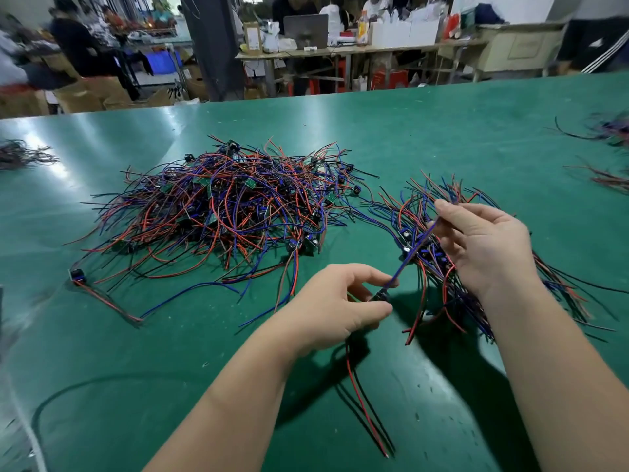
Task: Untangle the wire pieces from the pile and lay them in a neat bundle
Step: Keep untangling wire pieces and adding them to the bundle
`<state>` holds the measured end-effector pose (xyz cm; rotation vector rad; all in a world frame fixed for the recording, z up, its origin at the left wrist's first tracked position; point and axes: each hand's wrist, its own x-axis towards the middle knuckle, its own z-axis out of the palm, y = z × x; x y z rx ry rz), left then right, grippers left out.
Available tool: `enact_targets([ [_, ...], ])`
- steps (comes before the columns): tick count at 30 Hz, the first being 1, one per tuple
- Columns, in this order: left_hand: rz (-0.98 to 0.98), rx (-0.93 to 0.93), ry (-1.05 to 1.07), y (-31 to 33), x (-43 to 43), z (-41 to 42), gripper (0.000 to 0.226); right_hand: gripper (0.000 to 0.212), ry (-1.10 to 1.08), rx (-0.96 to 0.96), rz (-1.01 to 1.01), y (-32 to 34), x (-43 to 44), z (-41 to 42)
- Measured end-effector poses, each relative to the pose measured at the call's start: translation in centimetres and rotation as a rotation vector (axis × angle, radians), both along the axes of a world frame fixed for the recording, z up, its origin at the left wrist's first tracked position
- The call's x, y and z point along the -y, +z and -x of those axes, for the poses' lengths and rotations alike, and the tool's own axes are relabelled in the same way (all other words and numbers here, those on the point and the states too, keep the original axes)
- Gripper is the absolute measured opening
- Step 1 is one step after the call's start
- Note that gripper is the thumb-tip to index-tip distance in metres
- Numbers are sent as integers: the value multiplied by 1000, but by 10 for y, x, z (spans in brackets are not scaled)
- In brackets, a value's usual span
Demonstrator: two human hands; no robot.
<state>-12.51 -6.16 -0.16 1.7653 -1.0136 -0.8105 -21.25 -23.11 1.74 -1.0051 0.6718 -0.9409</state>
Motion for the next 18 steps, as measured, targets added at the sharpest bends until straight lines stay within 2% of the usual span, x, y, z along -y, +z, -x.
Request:
enact_targets([
  [2,-5,25,-97,2,-1,0,24,24,-39,-14,5,0,1,-1],
  [4,7,-29,-177,3,-2,0,23,31,-21,-19,-69,-1,3,-2],
  [7,134,-303,-186,7,-3,1,20,52,166,-52,-164,0,2,-5],
  [9,265,-505,-107,10,-1,-1,18,38,305,-140,-131,-1,-4,-7],
  [11,410,-658,11,13,1,-4,23,8,460,-235,-5,-6,-10,-7],
  [13,531,-729,158,14,4,-6,30,18,663,-269,120,-9,-17,-5],
  [15,597,-723,303,13,7,-6,32,22,779,-203,165,-9,-26,-5],
  [18,597,-681,436,8,11,-3,30,17,706,-23,110,-7,-34,-10],
])
